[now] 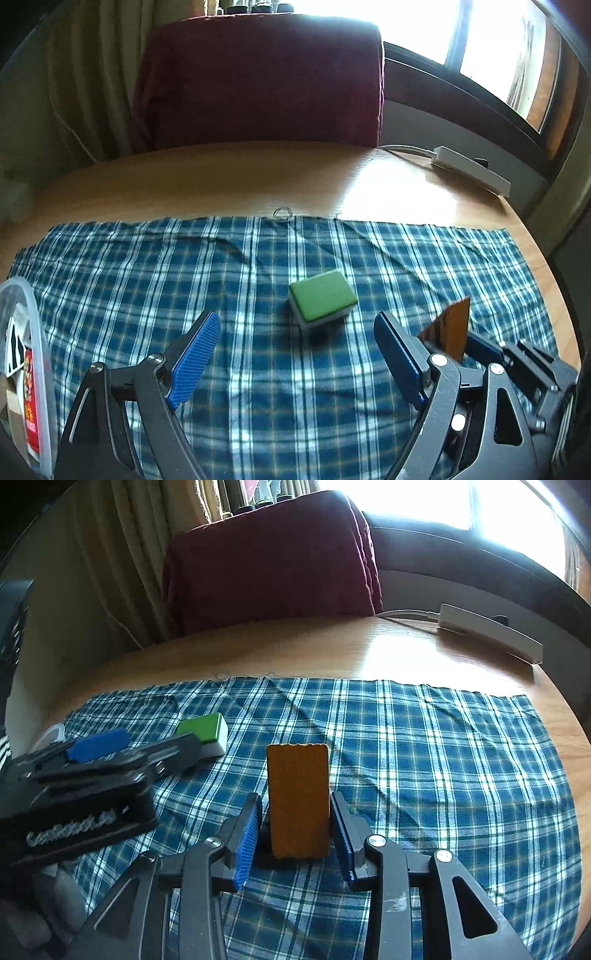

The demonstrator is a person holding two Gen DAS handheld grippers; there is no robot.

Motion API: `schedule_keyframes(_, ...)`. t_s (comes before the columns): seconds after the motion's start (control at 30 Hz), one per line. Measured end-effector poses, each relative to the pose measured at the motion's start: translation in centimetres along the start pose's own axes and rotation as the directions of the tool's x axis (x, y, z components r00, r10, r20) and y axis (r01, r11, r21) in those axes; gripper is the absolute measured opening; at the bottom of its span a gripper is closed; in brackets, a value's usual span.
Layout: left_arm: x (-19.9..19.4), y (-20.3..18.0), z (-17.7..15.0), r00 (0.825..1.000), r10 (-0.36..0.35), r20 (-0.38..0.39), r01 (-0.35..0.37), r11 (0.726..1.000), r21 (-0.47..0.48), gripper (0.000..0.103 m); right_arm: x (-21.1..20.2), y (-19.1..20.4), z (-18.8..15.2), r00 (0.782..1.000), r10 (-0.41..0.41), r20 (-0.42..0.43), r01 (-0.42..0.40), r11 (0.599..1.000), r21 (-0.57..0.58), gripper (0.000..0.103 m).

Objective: Organize rigid objects
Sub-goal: 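Grasp the green-topped block with the left gripper while the right gripper holds the orange block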

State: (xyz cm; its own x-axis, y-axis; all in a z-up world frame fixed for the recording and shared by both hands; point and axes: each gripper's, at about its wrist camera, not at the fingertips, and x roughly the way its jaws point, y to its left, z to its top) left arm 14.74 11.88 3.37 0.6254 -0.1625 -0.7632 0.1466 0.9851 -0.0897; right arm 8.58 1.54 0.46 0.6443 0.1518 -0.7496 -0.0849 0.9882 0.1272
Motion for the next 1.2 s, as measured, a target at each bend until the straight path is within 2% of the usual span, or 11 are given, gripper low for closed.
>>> schedule_keyframes(0.3, 3.5, -2.1, 2.0, 1.0, 0.017, -0.006, -0.016, 1.0, 0.007, 0.086, 0.1, 0.2, 0.0, 1.0, 0.003, -0.002, -0.003, 1.0, -0.003, 0.047)
schedule_keyframes(0.57, 6.2, -2.5, 2.8, 0.999, 0.015, -0.029, -0.015, 1.0, 0.019, 0.086, 0.2, 0.4, -0.1, 1.0, 0.01, -0.004, -0.01, 1.0, -0.01, 0.056)
schedule_keyframes(0.83, 8.4, -3.5, 3.6, 0.999, 0.011, -0.034, -0.009, 0.999, 0.043, 0.073, 0.2, 0.4, 0.0, 1.0, 0.009, -0.005, -0.009, 1.0, -0.011, 0.059)
schedule_keyframes(1.07, 8.9, -5.1, 3.6, 1.0, 0.003, -0.013, -0.001, 0.996, 0.091, 0.048, 0.2, 0.4, 0.0, 1.0, 0.009, -0.005, -0.009, 1.0, -0.011, 0.06)
schedule_keyframes(1.2, 9.0, -6.1, 3.4, 1.0, 0.004, -0.011, -0.003, 0.996, 0.086, 0.048, 0.3, 0.5, 0.0, 1.0, 0.008, -0.005, -0.009, 1.0, -0.011, 0.06)
